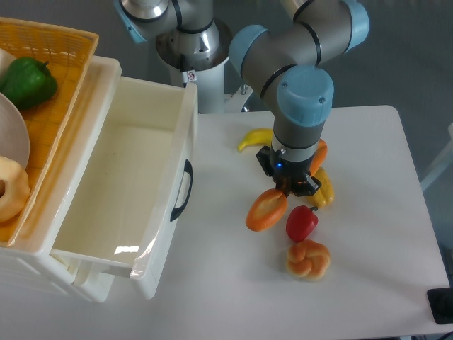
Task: Place the long bread in the upper white drawer
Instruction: 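Lower the gripper onto the long orange bread roll and close it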
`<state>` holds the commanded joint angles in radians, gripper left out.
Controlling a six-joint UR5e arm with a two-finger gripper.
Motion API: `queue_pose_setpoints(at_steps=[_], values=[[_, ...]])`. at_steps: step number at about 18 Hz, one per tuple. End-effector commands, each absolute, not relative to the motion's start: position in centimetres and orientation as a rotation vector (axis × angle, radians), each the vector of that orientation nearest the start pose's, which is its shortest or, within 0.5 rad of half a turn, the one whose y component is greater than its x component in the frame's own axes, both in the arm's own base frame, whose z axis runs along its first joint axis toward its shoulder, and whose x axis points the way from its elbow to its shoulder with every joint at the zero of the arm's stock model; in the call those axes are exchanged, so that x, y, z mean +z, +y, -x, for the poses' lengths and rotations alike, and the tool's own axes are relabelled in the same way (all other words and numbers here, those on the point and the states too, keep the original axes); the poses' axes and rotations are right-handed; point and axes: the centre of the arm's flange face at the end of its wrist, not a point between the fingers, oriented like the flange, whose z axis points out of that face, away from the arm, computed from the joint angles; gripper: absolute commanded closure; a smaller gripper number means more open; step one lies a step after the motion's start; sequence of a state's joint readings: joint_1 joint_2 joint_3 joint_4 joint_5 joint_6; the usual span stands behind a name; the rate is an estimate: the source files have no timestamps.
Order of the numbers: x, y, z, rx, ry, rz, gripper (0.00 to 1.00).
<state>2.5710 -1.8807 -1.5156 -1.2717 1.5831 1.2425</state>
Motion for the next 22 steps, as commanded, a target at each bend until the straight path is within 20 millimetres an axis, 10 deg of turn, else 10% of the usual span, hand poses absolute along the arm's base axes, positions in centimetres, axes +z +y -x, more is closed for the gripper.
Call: queue_pose_setpoints(at_steps=[14, 22], values=[[38.4, 44.7, 44.8, 0.091, 0.356, 3.106, 1.0], [42.2, 43.6, 44.2, 0.094, 0.201, 3.116, 1.0]])
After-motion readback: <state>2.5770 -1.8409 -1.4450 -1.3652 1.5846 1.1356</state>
